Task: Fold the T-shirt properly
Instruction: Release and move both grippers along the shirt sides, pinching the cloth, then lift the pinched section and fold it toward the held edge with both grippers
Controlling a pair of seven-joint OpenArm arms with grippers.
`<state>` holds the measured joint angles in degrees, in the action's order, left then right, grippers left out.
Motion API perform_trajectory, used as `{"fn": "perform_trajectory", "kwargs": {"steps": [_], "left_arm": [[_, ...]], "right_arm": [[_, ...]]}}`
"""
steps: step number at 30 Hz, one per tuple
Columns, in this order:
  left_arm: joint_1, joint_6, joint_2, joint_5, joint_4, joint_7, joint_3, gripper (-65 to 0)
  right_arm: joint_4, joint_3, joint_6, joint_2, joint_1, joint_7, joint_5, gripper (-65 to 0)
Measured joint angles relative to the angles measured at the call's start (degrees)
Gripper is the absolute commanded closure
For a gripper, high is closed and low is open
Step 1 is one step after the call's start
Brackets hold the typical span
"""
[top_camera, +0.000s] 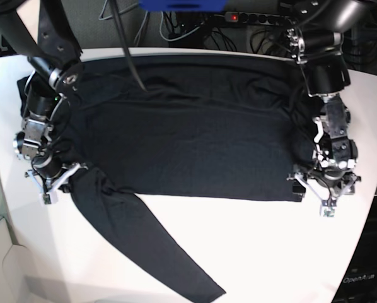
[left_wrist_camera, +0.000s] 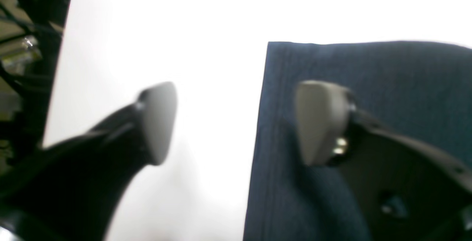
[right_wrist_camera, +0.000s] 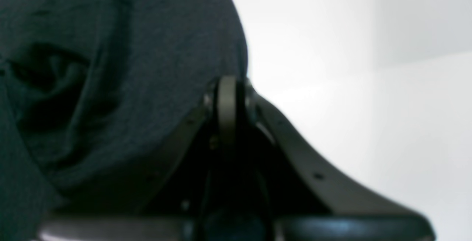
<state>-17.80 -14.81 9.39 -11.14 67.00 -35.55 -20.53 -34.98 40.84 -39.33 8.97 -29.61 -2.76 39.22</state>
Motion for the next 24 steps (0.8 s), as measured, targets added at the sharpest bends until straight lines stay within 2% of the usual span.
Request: {"fn": "perform_trajectory", "kwargs": {"steps": [6, 10, 20, 24], "left_arm": [[-2.19, 0.20, 0.42, 3.98, -5.22, 0.13, -0.04, -54.3], [-4.26, 0.26, 0.46, 4.11, -11.52, 6.95, -0.04, -54.3], [-9.92, 0.79, 0.48, 4.70, -29.81, 18.67, -0.15, -54.3], [-10.99, 0.79, 0.76, 4.57, -32.44, 20.26, -0.15, -54.3]], "right_arm": [[0.00, -0.04, -0.02, 0.00, 0.00, -0.04, -0.02, -0.7], [0.00, -0.04, -0.02, -0.04, 0.00, -0.04, -0.02, -0.7], [0.00, -0.09, -0.04, -0.11, 0.13, -0.28, -0.04, -0.7], [0.00, -0.09, -0.04, -0.13, 0.13, -0.33, -0.07, -0.7]]}}
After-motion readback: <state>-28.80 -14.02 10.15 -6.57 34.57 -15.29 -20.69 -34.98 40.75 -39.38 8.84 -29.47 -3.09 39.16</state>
